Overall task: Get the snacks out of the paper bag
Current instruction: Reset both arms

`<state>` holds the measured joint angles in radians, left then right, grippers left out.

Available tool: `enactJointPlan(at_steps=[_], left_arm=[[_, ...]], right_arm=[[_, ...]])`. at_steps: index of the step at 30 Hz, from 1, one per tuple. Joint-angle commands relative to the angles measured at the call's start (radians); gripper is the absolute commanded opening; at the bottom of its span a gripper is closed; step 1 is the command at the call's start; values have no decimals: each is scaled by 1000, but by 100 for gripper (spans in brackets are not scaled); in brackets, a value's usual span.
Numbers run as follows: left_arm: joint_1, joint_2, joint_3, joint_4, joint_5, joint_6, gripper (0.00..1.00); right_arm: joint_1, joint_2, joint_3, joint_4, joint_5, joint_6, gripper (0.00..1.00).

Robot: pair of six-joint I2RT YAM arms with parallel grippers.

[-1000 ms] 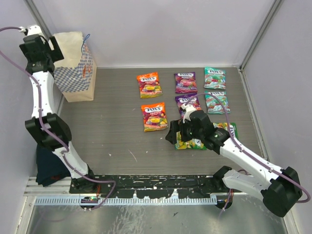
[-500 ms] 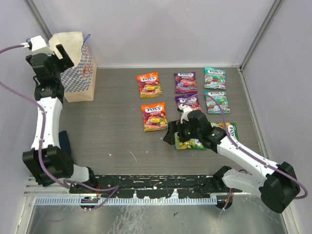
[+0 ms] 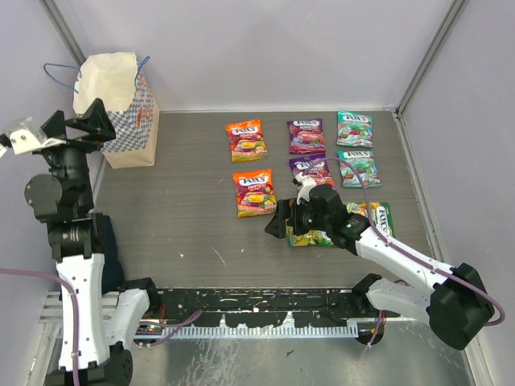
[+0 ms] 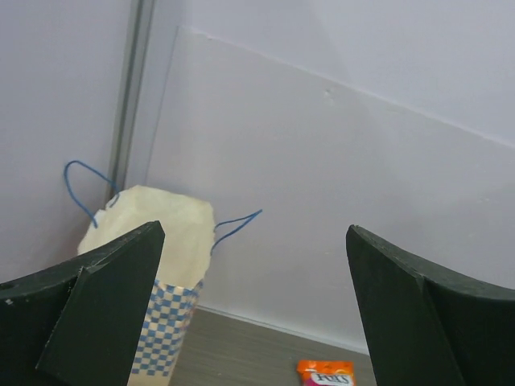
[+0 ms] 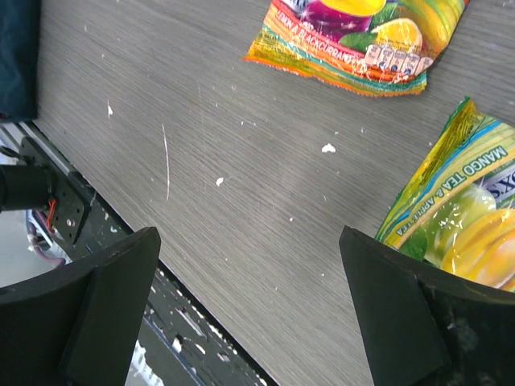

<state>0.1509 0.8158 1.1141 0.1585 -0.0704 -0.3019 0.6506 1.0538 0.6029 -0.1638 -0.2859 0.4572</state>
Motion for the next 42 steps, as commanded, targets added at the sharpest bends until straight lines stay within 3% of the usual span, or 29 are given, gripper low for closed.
enactJointPlan(at_steps=[1,10,16,32,42], left_arm=[[2,-84,-43,6,187,-108,98],[2,-208,-200,-71,407,-200,98],[-10,-180,-326,-53,475,-211,98],[-463,108,-445,82,127,-17,98],[-471,205,-461,88,85,7,98]], right_arm=[[1,-9,-4,134,33,45,100],[0,-72,-30,210,250,57,100],[1,-73,-26,240,397,47,100],[1,-18,25,322,588,-30,100],[0,45,82,320,534,-68,100]])
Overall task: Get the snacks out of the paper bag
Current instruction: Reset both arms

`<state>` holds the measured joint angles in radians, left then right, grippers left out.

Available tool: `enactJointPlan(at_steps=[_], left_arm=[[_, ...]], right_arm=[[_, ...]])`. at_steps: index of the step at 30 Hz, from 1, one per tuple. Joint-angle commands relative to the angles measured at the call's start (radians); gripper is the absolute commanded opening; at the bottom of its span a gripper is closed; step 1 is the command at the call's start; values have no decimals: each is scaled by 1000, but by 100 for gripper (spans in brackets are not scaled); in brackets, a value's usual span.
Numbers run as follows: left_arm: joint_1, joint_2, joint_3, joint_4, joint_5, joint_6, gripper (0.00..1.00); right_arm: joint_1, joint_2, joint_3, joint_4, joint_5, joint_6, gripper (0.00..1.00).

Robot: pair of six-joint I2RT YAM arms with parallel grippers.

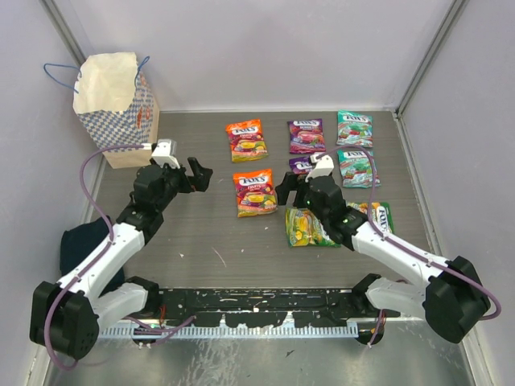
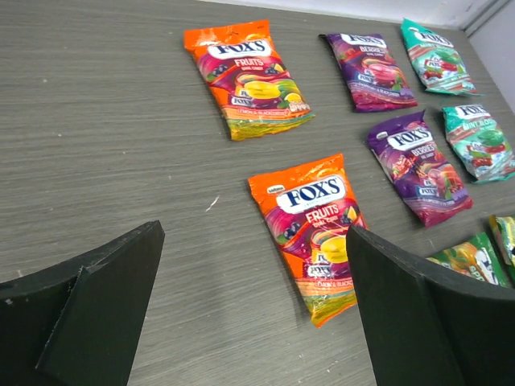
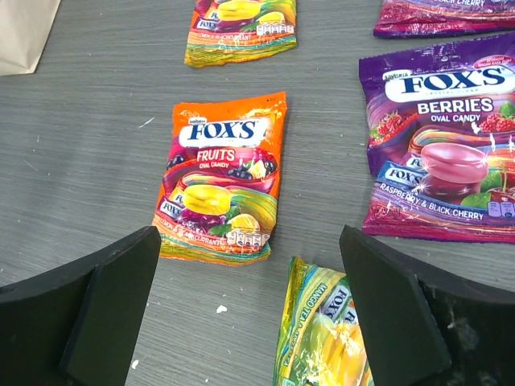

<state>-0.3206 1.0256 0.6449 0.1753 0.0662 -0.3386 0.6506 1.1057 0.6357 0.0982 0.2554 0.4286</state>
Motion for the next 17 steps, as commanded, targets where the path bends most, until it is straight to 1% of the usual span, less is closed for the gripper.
enactJointPlan(at_steps=[1,5,17], left_arm=[[0,-5,8,69,-58,47,98],[0,-8,5,67,-71,49,98],[-1,-46,6,29,-94,67,98]], right_arm=[[0,-6,50,55,-13,-51,100],[-2,-6,64,37,-26,-75,100],[-13,0,74,26,0,-114,100]])
